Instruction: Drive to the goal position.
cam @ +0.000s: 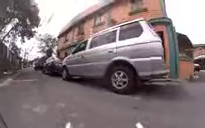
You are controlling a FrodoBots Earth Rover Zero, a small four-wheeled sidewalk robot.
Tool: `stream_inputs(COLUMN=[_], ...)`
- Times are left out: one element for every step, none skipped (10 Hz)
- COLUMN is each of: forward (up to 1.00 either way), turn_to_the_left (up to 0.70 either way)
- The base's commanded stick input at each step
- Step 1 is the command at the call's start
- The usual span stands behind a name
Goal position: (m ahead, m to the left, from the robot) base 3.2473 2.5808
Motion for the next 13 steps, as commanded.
stream_inputs(forward=[1.00, 1.00, 1.00, 1.00, 1.00, 0.75, 0.30, 0.09, 0.08, 0.09, 0.09, 0.08, 0.07], turn_to_the_left=[0.40, 0.40, 0.35, 0.33, 0.33, 0.24, 0.08, 0.01, 0.01, 0.01, 0.01, 0.01, 0.01])
